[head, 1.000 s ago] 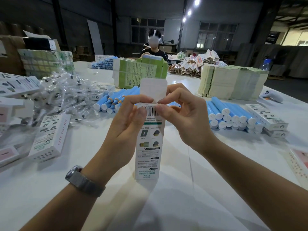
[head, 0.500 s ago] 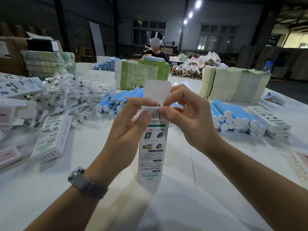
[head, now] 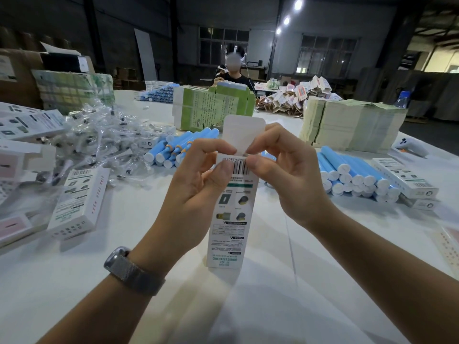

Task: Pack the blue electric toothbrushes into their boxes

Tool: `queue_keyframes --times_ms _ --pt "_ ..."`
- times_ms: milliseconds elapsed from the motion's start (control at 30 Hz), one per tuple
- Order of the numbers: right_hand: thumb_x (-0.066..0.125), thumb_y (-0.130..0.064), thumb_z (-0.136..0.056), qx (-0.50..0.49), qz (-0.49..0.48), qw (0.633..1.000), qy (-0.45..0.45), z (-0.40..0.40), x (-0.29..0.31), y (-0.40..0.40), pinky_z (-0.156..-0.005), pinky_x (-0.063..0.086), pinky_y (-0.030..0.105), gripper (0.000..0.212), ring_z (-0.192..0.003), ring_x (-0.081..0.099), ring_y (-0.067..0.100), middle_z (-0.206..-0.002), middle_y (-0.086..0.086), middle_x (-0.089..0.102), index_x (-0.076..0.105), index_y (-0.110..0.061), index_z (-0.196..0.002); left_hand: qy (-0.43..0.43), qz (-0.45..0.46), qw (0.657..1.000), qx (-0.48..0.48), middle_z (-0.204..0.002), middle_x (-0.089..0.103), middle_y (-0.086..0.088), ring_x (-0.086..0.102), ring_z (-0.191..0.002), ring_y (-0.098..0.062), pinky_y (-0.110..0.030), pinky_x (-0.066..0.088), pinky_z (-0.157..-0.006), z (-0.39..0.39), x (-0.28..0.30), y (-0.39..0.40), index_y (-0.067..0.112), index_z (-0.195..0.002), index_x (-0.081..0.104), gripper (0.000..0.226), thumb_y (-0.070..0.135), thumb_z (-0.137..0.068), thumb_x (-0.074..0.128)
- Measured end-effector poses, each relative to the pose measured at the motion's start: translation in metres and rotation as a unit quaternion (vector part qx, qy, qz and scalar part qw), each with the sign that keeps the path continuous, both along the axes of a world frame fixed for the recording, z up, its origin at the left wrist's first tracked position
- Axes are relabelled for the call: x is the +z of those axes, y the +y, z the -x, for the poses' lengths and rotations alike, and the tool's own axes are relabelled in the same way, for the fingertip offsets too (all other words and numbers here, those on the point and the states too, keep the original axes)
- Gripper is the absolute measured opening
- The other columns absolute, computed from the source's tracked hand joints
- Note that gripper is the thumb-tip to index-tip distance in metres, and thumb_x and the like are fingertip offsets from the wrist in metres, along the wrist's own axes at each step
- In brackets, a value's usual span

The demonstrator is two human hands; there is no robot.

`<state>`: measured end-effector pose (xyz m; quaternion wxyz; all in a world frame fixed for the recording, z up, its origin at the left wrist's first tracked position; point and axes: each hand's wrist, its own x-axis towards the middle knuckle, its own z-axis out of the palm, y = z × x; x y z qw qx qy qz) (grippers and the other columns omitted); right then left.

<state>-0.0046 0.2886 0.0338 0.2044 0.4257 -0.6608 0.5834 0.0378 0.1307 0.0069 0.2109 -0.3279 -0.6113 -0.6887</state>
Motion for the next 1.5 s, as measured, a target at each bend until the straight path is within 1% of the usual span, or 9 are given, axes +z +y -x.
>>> queue_keyframes --times_ms 100,300,500,633,767,900,1067,1300,1500 --pt "0.063 -0.021 -0.08 0.003 0.021 1.0 0.001 -0.0015 0.0008 -0.0008 -0.073 0.047 0.028 0.012 -0.088 0.055 0.018 -0.091 0.004 0.057 0.058 -0.02 -0.091 0.0 -0.001 1.0 -0.002 -0.092 0.066 -0.001 0.065 -0.075 -0.006 -0.016 0.05 -0.064 0.0002 -0.0003 0.0007 0.019 -0.109 0.05 0.012 0.019 -0.097 0.048" --pt "0.067 -0.007 -0.082 0.027 0.036 0.999 -0.004 -0.0019 0.0042 -0.0011 -0.08 0.053 0.033 0.057 -0.096 0.061 0.016 -0.104 -0.003 0.064 0.045 -0.028 -0.129 0.0 -0.022 0.999 -0.035 -0.115 0.058 -0.035 0.069 -0.087 -0.021 -0.029 0.055 -0.074 0.0 0.0027 -0.0029 0.029 -0.126 0.035 0.035 0.014 -0.097 0.049" --pt "0.07 -0.015 -0.081 0.034 0.016 0.999 0.002 -0.001 0.0078 0.0026 -0.07 0.047 0.035 0.022 -0.091 0.059 0.018 -0.093 -0.008 0.067 0.065 -0.022 -0.101 0.006 -0.01 1.0 -0.019 -0.106 0.052 -0.038 0.063 -0.078 -0.015 -0.023 0.052 -0.068 0.0033 -0.0002 -0.0028 0.021 -0.13 0.039 0.034 0.012 -0.098 0.047" --pt "0.069 -0.013 -0.079 0.036 -0.014 0.999 0.007 -0.002 0.005 0.0029 -0.07 0.046 0.048 0.008 -0.095 0.06 0.021 -0.095 0.01 0.064 0.064 -0.015 -0.084 0.0 -0.002 1.0 0.004 -0.09 0.053 -0.016 0.055 -0.064 -0.003 -0.011 0.043 -0.06 0.0046 -0.0027 -0.004 0.022 -0.114 0.045 0.016 0.015 -0.099 0.045" --pt "0.065 -0.017 -0.082 0.034 -0.004 0.999 0.0 -0.0037 0.007 0.0007 -0.077 0.048 0.034 0.002 -0.091 0.06 0.016 -0.091 0.013 0.063 0.064 -0.016 -0.082 0.001 0.015 1.0 0.015 -0.086 0.048 -0.015 0.051 -0.061 -0.002 -0.01 0.041 -0.058 0.0047 -0.0021 -0.0037 0.021 -0.107 0.044 0.009 0.016 -0.099 0.046" --pt "0.068 -0.014 -0.084 0.03 -0.006 1.0 -0.005 -0.0028 0.0063 -0.0015 -0.08 0.049 0.03 0.006 -0.091 0.06 0.015 -0.09 0.006 0.064 0.066 -0.018 -0.088 -0.006 0.009 1.0 0.007 -0.098 0.048 -0.034 0.056 -0.075 -0.017 -0.022 0.048 -0.067 0.0029 -0.0002 -0.0035 0.025 -0.112 0.043 0.018 0.017 -0.097 0.048" --pt "0.071 -0.015 -0.08 0.051 -0.014 0.998 -0.029 -0.003 0.0049 -0.0018 -0.08 0.046 0.034 0.014 -0.095 0.057 0.017 -0.097 0.006 0.061 0.068 -0.022 -0.092 -0.015 -0.003 1.0 0.009 -0.11 0.053 -0.035 0.062 -0.092 -0.033 -0.037 0.053 -0.079 0.0006 0.0014 -0.0024 0.027 -0.118 0.048 0.026 0.016 -0.094 0.053" --pt "0.069 -0.022 -0.079 0.066 -0.028 0.994 -0.083 -0.0001 0.0089 0.0048 -0.081 0.054 0.04 0.022 -0.094 0.061 0.028 -0.099 0.002 0.068 0.068 -0.019 -0.101 -0.026 0.04 0.999 0.01 -0.102 0.061 -0.007 0.061 -0.093 -0.023 -0.038 0.054 -0.078 0.0014 0.0026 -0.0063 0.024 -0.11 0.056 0.022 0.023 -0.09 0.065" --pt "0.072 -0.011 -0.079 0.03 -0.027 0.998 -0.044 -0.0038 0.0085 0.0007 -0.075 0.052 0.054 0.01 -0.093 0.06 0.03 -0.094 0.009 0.065 0.066 -0.016 -0.085 -0.018 0.019 0.999 0.041 -0.098 0.052 -0.02 0.061 -0.078 -0.014 -0.029 0.052 -0.063 0.0017 0.0014 -0.0059 0.042 -0.096 0.062 0.024 0.022 -0.097 0.049"
